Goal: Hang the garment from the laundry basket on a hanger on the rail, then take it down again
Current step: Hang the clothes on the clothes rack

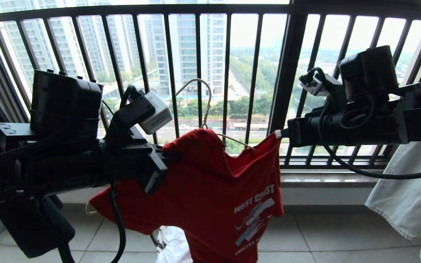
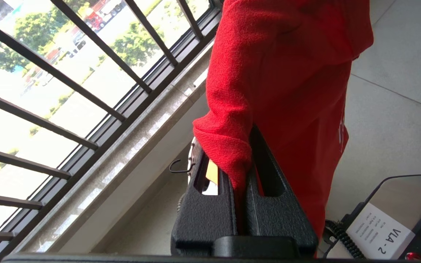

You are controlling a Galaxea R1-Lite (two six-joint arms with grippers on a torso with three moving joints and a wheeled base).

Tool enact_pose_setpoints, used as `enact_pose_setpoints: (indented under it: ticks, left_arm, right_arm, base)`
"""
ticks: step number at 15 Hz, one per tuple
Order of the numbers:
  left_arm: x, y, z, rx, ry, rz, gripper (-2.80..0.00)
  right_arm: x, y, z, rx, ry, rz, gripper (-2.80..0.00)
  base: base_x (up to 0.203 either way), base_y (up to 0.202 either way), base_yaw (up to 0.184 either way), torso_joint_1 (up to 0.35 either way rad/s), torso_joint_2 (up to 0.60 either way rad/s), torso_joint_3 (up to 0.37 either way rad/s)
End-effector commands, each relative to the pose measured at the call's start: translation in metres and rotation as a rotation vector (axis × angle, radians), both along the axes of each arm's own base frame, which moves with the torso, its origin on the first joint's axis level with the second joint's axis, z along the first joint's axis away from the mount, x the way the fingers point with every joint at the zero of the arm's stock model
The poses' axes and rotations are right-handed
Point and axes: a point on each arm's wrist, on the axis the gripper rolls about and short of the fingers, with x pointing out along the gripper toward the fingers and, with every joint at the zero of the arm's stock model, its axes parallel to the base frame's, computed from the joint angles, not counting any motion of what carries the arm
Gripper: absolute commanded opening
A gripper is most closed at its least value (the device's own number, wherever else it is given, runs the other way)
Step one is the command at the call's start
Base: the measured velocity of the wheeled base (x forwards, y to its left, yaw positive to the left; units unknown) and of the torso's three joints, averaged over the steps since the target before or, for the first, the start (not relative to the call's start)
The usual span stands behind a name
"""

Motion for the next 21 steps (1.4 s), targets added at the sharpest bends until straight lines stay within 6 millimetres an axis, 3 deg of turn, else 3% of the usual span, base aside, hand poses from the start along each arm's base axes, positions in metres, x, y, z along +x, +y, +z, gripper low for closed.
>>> enact_pose_setpoints:
  ticks: [1,5,12,19,21]
  left_arm:
    - [0.003,-0.002,-0.003,0.012,0.007,0.000,-2.80]
    - [0.015,-0.007,-0.014,0.080,0.008,0.064,-2.80]
    - [0.023,-0.015,-0.019,0.054,-0.024,0.058,-2.80]
    - [0.013,-0.029,-0.027,0.054,-0.011,-0.004,-2.80]
    - [0.010,-0.026,-0.022,0.043,-0.024,0.001,-2.80]
  right_arm:
    - [-0.005,-0.002,0.005,0.005,-0.010,0.003,-2.80]
    - [-0.014,-0.003,0.010,0.010,-0.006,0.022,-2.80]
    - [-0.030,0.022,0.010,0.089,0.046,0.137,-2.80]
    - [-0.033,0.026,0.016,0.160,0.060,0.158,-2.80]
    - [-0.026,0.019,0.015,0.149,0.039,0.110,-2.80]
  base:
    - [0.000,0.000,0.000,0.000,0.00,0.000]
    - [0.000,0.000,0.000,0.000,0.00,0.000]
    - [0.000,0.000,0.000,0.000,0.00,0.000]
    - [0.000,0.000,0.000,0.000,0.00,0.000]
    - [0.000,0.000,0.000,0.000,0.00,0.000]
